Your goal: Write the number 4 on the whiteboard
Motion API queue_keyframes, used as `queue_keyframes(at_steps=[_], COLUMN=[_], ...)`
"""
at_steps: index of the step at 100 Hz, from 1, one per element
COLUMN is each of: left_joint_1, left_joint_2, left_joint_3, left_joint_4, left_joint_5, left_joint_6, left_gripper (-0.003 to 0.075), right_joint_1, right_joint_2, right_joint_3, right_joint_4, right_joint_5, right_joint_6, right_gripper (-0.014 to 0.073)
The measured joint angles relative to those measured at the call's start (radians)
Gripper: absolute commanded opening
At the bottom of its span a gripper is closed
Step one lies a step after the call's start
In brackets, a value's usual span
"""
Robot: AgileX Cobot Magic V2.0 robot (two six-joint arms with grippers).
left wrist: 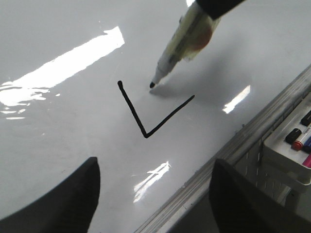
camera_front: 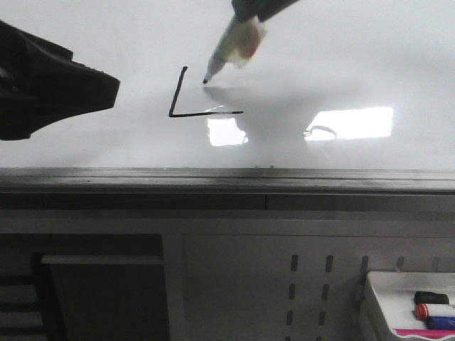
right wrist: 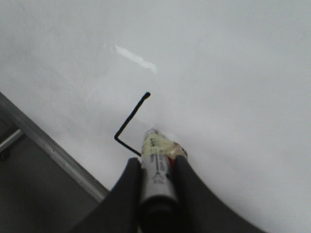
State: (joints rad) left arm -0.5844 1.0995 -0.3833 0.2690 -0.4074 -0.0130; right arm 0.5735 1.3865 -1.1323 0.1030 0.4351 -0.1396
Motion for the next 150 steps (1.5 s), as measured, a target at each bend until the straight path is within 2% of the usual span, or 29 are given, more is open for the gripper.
queue_keyframes(at_steps=[31,45,57,87,91,96,104,106,141,146,150], left_joint_1=[0.0,-0.002,-0.025,-0.043,-0.043,-0.043,-0.045,-0.047,-0.049,-0.049,-0.049], left_joint_2=[0.0,0.0,0.021,0.112,0.114,0.114,0.114,0.114,0.116,0.116,0.116], left_joint_3=[0.0,0.0,0.0,0.0,0.0,0.0,0.0,0.0,0.0,0.0,0.0], left_joint_4=[0.023,0.133,0.213,0.235,0.235,0.235,0.245,0.247,0.27,0.27,0.27], left_joint_5=[0.0,0.0,-0.007,-0.093,-0.098,-0.102,-0.107,-0.109,-0.116,-0.116,-0.116], left_joint_6=[0.0,0.0,0.0,0.0,0.0,0.0,0.0,0.0,0.004,0.004,0.004], left_gripper=[0.044,0.044,0.044,0.0434,0.0392,0.0281,0.002,-0.0019,-0.002,-0.002,-0.002], right_joint_1=[0.04,0.057,0.105,0.232,0.236,0.237,0.237,0.237,0.237,0.237,0.237], right_joint_2=[0.009,0.002,-0.02,-0.024,-0.024,-0.024,-0.024,-0.024,-0.024,-0.024,-0.024], right_joint_3=[0.055,0.059,0.038,0.0,0.0,0.0,-0.004,-0.004,-0.011,-0.011,-0.011], right_joint_4=[0.03,0.034,0.039,0.047,0.047,0.047,0.047,0.047,0.043,0.043,0.043], right_joint_5=[0.121,0.118,0.151,0.204,0.208,0.209,0.201,0.196,0.193,0.193,0.19], right_joint_6=[0.0,0.0,0.0,-0.001,-0.001,-0.002,-0.002,-0.002,-0.002,-0.002,-0.002], right_gripper=[-0.0064,-0.0064,-0.0064,-0.0064,-0.0064,-0.0064,-0.0064,-0.0064,-0.0059,-0.002,0.0055])
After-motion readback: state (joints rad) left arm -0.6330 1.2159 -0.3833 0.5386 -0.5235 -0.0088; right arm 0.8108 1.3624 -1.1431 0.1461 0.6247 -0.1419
